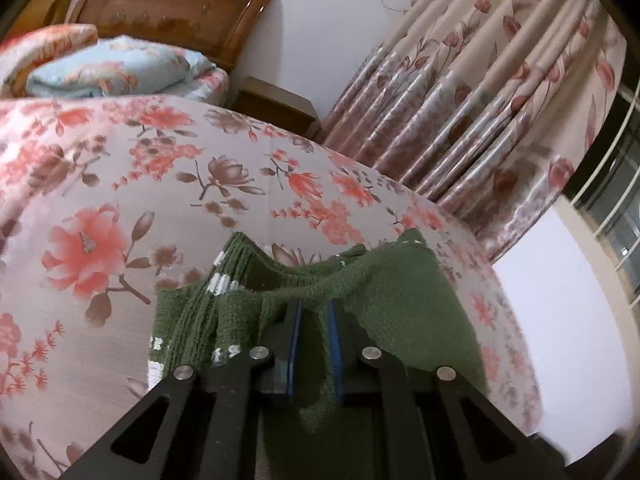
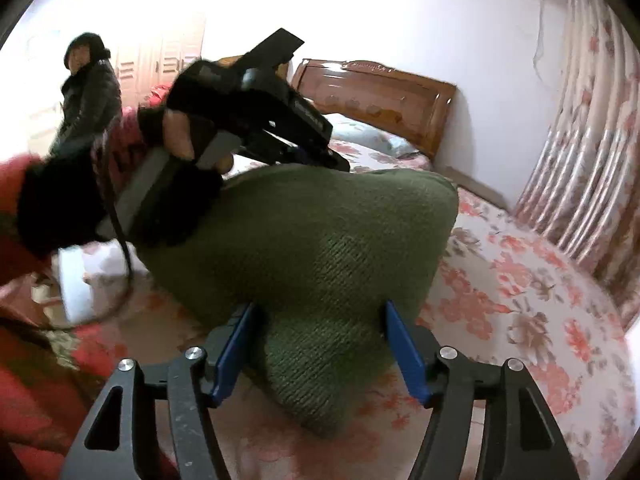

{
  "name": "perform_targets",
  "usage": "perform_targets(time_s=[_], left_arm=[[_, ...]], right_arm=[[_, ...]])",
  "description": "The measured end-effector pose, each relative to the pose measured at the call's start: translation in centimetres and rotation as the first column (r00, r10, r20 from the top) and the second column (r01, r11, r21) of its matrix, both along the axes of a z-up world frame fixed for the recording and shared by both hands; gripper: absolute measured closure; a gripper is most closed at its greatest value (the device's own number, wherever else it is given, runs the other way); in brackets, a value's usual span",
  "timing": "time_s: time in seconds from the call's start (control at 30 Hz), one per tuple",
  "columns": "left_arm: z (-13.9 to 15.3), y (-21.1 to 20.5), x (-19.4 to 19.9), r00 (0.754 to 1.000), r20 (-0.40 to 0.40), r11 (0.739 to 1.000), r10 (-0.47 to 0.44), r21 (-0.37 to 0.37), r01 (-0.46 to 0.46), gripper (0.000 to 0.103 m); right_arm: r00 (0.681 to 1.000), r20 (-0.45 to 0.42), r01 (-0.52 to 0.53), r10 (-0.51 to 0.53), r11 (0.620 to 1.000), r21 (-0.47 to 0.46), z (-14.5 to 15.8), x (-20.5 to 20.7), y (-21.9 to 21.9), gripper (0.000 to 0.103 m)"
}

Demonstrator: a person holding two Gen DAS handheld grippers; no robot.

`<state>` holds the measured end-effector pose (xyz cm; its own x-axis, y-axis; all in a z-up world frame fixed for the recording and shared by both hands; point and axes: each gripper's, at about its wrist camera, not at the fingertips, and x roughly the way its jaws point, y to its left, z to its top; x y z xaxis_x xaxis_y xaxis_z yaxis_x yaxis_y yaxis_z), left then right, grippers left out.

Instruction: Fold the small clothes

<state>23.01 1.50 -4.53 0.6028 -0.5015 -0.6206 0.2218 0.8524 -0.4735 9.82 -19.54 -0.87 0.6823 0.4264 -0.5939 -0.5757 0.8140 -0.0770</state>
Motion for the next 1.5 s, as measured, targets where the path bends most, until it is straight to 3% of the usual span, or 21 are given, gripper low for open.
perform_targets(time_s=[0.07,0.13,0.27,0.3,0.33,0.37,0.4,0.43,0.47,0.5,0.57,0.63,0.77,0.87,0.97,1.07,1.1,1.13,1.27,1.4,1.5], left_arm=[[0.1,0.0,-0.4,1.0,0.015,1.0,0.017,-0.002,-0.017,0.09],[0.1,0.3,-0.3,0.999,0.021,0.999,0.029,-0.018,-0.029,0.09],[0.4,0.8,-0.8,0.996,0.055,0.997,0.073,-0.016,-0.072,0.09],[0.5,0.8,-1.0,0.995,0.063,0.997,0.083,-0.012,-0.082,0.09],[0.6,0.9,-1.0,0.993,0.069,0.996,0.091,-0.011,-0.091,0.09],[0.6,1.0,-1.2,0.992,0.075,0.995,0.1,-0.012,-0.1,0.09],[0.7,1.1,-1.2,0.991,0.079,0.994,0.107,-0.014,-0.106,0.09],[0.7,1.1,-1.3,0.991,0.081,0.994,0.11,-0.015,-0.109,0.09],[0.7,1.2,-1.3,0.99,0.081,0.993,0.115,-0.012,-0.115,0.089],[0.7,1.2,-1.3,0.99,0.08,0.993,0.12,-0.011,-0.12,0.088],[0.7,1.2,-1.3,0.99,0.081,0.993,0.119,-0.009,-0.118,0.088],[0.8,1.0,-1.4,0.989,0.088,0.993,0.116,0.01,-0.118,0.088],[1.1,0.5,-1.9,0.986,0.112,0.991,0.124,0.045,-0.13,0.088],[1.3,-0.1,-2.3,0.982,0.139,0.987,0.128,0.081,-0.14,0.087],[2.0,-1.1,-3.0,0.979,0.166,0.974,0.121,0.168,-0.149,0.083],[3.2,-1.9,-5.7,0.964,0.248,0.959,0.1,0.233,-0.16,0.079],[3.6,-2.1,-6.7,0.959,0.266,0.955,0.094,0.25,-0.162,0.077],[3.7,-2.2,-7.6,0.957,0.276,0.95,0.085,0.267,-0.162,0.075],[3.4,-2.7,-10.8,0.955,0.295,0.909,0.038,0.386,-0.155,0.074],[2.6,-2.4,-13.0,0.966,0.259,0.887,-0.001,0.447,-0.118,0.074],[1.6,-1.7,-14.4,0.972,0.235,0.874,-0.017,0.475,-0.1,0.067]], right_arm=[[0.999,-0.022,-0.026,0.029,0.994,0.103,1.5,0.4,-1.4,0.0],[1.0,0.021,-0.007,0.003,0.984,0.181,3.5,1.1,-3.0,0.0],[0.996,0.078,0.031,-0.045,0.985,0.17,5.8,4.9,-3.5,0.0],[0.996,0.077,0.04,-0.053,0.987,0.158,6.0,6.5,-3.1,0.007],[0.996,0.067,0.05,-0.061,0.987,0.151,6.0,8.1,-2.7,0.056],[0.996,0.049,0.067,-0.074,0.988,0.141,5.9,10.1,-2.0,0.081],[0.996,0.036,0.08,-0.085,0.988,0.129,5.5,11.3,-1.6,0.099],[0.995,0.015,0.096,-0.098,0.991,0.098,4.9,13.0,-0.8,0.103],[0.994,-0.018,0.107,-0.106,0.992,0.066,3.9,14.7,-0.3,0.103],[0.988,-0.117,0.107,-0.101,0.993,0.04,1.8,16.9,0.2,0.103],[0.969,-0.216,0.146,-0.116,0.981,0.128,0.1,18.5,-0.8,0.103],[0.957,-0.253,0.189,-0.144,0.968,0.164,0.3,18.7,-1.6,0.103],[0.973,-0.151,0.198,-0.173,0.965,0.174,2.9,15.1,-1.3,0.103],[0.982,-0.088,0.176,-0.167,0.979,0.103,1.9,12.5,-0.9,0.103],[0.974,-0.131,0.203,-0.186,0.97,0.134,2.4,12.6,-2.0,0.103],[0.978,-0.082,0.202,-0.193,0.97,0.136,3.9,10.3,-2.1,0.103],[0.983,-0.061,0.178,-0.171,0.975,0.136,4.3,8.9,-2.0,0.041],[0.986,-0.057,0.165,-0.159,0.977,0.134,4.3,8.0,-1.8,0.0],[0.988,-0.105,0.125,-0.113,0.985,0.117,1.9,4.4,-1.5,0.0],[0.979,-0.159,0.147,-0.124,0.979,0.141,0.5,2.6,-2.3,0.0],[0.979,-0.163,0.145,-0.122,0.98,0.135,0.4,1.9,-2.4,0.0]])
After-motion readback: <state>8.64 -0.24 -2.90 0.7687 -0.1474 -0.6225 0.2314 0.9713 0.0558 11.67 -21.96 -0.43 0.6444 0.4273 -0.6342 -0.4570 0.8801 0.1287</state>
